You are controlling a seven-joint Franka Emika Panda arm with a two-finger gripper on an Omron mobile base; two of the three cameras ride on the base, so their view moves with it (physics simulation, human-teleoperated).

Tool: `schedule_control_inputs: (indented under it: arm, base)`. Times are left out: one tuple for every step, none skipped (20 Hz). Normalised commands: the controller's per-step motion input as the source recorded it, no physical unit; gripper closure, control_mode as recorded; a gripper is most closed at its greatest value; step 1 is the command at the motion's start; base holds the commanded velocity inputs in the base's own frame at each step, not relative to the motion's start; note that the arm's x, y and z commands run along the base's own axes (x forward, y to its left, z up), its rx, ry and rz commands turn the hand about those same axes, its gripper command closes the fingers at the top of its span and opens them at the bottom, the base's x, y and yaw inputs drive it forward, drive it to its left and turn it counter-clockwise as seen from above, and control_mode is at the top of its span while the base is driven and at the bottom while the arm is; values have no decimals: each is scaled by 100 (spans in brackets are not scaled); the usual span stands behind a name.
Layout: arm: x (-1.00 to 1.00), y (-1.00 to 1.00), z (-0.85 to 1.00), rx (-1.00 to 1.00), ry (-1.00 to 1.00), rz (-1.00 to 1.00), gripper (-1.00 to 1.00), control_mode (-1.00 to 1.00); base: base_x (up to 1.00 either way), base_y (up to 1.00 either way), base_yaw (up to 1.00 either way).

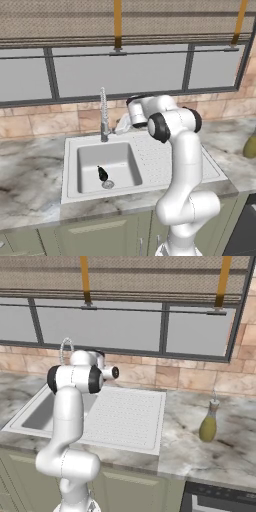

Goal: Turn on the sink faucet. Then move the eggplant from the counter to the sink. Turn off the sink. Move the vegetable from the sink to the pot next to the stove. Finally move the pot to the front right burner.

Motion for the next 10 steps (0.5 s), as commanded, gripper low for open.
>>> schedule_control_inputs:
  arm:
    - [0, -31, 0, 3, -11, 0, -100, -100]
    - [-1, -35, 0, 3, -11, 0, -100, -100]
    - [-2, -38, 0, 4, -10, 0, -100, -100]
    - [-2, -37, 0, 4, -9, 0, -100, -100]
    - [-3, -34, 0, 4, -9, 0, -100, -100]
    - [-2, -33, 0, 4, -8, 0, -100, -100]
    - [-3, -32, 0, 3, -8, 0, -100, -100]
    - [-4, -30, 0, 3, -8, 0, -100, -100]
    - [-6, -25, 0, 3, -7, 0, -100, -100]
    - [-17, -19, 0, 2, -7, 0, -100, -100]
  base:
    - [0, 0, 0]
    - [0, 0, 0]
    - [0, 0, 0]
    - [0, 0, 0]
    - [0, 0, 0]
    - [0, 0, 0]
    - [0, 0, 0]
    - [0, 0, 0]
    - [0, 0, 0]
    - [0, 0, 0]
